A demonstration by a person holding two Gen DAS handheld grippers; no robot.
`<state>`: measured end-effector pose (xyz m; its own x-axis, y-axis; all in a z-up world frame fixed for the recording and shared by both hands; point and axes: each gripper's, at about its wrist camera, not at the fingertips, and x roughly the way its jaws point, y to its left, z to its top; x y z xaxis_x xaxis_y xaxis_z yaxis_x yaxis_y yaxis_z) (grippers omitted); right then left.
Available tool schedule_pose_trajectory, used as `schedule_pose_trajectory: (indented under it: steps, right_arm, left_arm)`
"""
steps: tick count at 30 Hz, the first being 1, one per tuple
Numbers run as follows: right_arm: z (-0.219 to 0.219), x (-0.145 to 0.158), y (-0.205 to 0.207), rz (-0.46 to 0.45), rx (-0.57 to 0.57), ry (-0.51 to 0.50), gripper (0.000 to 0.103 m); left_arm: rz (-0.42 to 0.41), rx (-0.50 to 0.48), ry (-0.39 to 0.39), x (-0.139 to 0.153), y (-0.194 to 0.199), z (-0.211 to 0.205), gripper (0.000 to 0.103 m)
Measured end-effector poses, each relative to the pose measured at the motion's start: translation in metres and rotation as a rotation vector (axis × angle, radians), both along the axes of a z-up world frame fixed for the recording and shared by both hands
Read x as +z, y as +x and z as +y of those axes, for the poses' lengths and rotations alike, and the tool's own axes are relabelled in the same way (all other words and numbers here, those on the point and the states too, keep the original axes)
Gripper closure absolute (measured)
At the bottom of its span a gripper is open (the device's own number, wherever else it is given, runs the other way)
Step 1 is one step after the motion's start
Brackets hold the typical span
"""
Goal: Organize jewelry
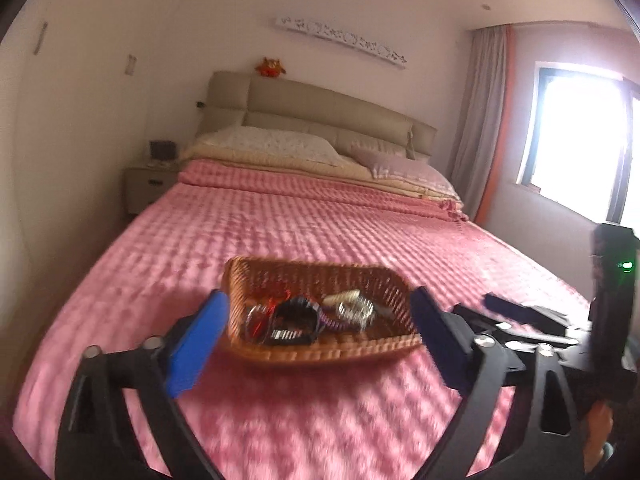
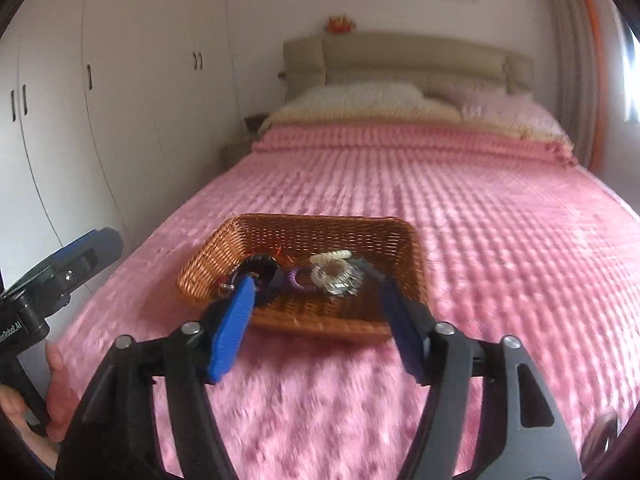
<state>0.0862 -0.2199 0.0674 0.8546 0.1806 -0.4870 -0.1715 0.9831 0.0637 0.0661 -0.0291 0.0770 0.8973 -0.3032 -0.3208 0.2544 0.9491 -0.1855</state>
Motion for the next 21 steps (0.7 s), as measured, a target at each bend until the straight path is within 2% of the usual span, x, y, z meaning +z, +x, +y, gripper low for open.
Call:
schedule_pose_trajectory:
  steps: [3,6,8,12,16,21]
  right_arm:
    - [-0.006,-0.015,-0.038,-0.086,-0.028,-0.005,0.033]
    - [-0.011,-0.031,-0.066,-0.159,0.008,0.035,0.026]
    - [-0.011,-0.036,-0.079,-0.201,-0.015,0.023,0.024]
    - [-0.007,-0.037,-0.087,-0.255,-0.047,-0.008,0.024]
    - [-0.005,-0.045,-0.091,-0.298,-0.058,-0.017,0.024]
    - [0.000,-0.055,-0.088,-0.281,-0.051,-0.029,0.022]
  left_arm:
    - [-0.030,0.057,0.046,-0.019,-0.029,-0.003,0.012]
    - [-0.094,0.141,0.098,-0.036,-0.052,-0.007,0.011]
    - [-0.137,0.184,0.112,-0.044,-0.064,-0.009,0.010]
    - [-0.206,0.266,0.114,-0.052,-0.077,-0.008,0.009]
    - [-0.203,0.276,0.130,-0.060,-0.080,-0.010,0.009]
    - [-0.213,0.290,0.130,-0.060,-0.085,-0.011,0.008]
